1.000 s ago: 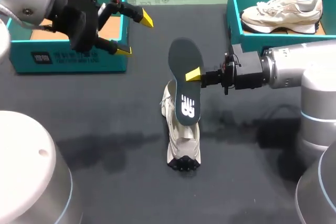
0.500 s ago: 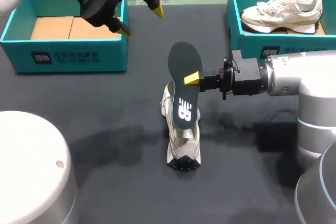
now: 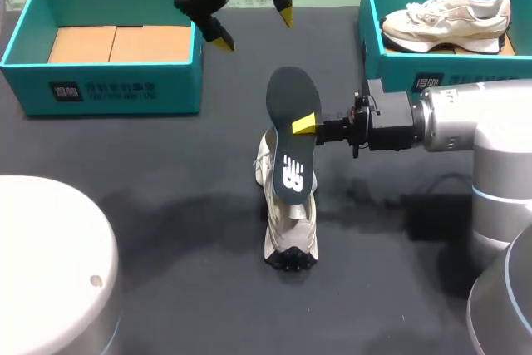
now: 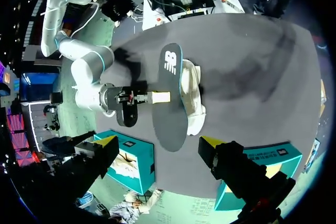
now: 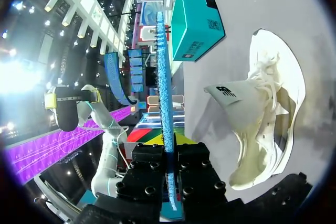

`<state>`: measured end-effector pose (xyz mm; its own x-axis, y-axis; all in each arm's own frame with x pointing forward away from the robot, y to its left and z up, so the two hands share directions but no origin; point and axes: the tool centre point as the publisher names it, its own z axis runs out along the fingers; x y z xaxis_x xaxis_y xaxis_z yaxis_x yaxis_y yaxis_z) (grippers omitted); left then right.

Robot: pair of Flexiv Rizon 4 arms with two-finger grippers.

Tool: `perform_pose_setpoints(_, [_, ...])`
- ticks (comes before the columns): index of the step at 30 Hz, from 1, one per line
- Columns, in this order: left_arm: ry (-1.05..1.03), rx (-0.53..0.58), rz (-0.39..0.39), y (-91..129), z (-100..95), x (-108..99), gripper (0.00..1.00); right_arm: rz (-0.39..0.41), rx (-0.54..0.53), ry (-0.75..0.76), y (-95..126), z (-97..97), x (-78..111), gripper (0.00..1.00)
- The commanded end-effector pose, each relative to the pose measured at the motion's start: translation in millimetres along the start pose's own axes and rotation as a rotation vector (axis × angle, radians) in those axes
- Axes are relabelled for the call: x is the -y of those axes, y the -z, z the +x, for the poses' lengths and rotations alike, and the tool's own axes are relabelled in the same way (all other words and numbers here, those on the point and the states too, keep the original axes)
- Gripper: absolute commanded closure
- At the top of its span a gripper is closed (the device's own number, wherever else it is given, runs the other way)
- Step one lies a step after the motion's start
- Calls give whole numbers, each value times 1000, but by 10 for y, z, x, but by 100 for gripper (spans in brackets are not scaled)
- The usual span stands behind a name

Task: Take the shoe out of the shoebox, open the shoe tongue, remove and reinsert the insole, then place the shoe into the shoebox

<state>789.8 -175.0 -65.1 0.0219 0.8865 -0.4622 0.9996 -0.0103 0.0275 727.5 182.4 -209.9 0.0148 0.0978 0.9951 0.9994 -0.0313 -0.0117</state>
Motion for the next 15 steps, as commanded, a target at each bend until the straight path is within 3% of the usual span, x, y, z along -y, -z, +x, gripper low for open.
perform_pose_setpoints(1, [14,-390,16,-91,-210,-95,0,-2,2,-1,-8,1,8,100])
perform_pose_setpoints(15, [21,-515,12,-334,-389,-81,0,-2,2,-1,-8,1,8,100])
